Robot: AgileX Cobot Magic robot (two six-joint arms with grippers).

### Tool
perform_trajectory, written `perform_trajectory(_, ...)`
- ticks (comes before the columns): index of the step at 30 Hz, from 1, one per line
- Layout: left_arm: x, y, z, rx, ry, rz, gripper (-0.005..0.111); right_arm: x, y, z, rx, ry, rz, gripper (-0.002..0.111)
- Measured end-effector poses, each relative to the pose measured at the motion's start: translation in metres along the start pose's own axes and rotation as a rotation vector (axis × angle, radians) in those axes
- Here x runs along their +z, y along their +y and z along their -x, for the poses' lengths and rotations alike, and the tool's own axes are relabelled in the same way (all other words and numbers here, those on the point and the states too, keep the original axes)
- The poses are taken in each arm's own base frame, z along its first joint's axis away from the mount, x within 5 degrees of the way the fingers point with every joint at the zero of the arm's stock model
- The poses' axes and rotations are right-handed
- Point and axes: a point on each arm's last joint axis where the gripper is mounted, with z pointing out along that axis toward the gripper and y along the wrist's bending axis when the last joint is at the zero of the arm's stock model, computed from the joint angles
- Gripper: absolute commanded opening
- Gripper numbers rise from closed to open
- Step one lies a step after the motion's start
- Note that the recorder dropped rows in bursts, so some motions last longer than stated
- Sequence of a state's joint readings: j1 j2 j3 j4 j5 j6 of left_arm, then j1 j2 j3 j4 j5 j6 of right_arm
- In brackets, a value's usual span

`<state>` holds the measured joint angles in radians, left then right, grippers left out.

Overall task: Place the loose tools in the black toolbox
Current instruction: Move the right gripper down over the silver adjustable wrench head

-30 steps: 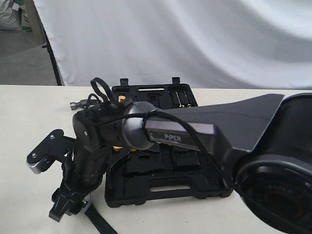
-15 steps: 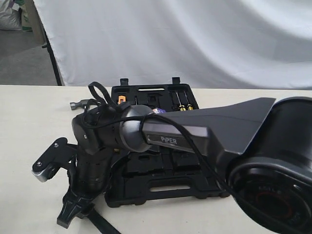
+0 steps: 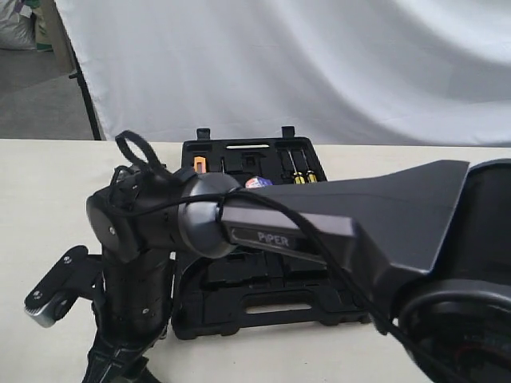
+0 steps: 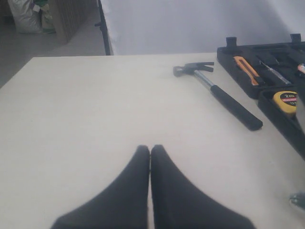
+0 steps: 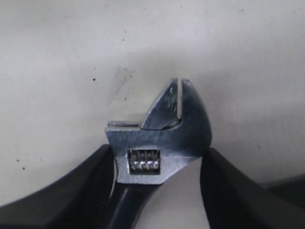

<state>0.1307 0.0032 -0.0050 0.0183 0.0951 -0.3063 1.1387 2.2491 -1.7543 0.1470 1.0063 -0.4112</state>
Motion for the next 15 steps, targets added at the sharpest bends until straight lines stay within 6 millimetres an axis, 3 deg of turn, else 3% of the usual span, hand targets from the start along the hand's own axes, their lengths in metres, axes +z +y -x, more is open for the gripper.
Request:
perform_trajectory(7, 0.000, 0.000, 0.000, 0.000, 0.000, 0.000, 0.001, -0.032, -0.007, -0.005, 0.006, -0.004, -0.025, 0.000)
perform_trajectory(15, 0.000, 0.000, 0.000, 0.000, 0.000, 0.000, 0.001, -0.041, -0.028, -0.014, 0.086, -0.005, -0.040, 0.000)
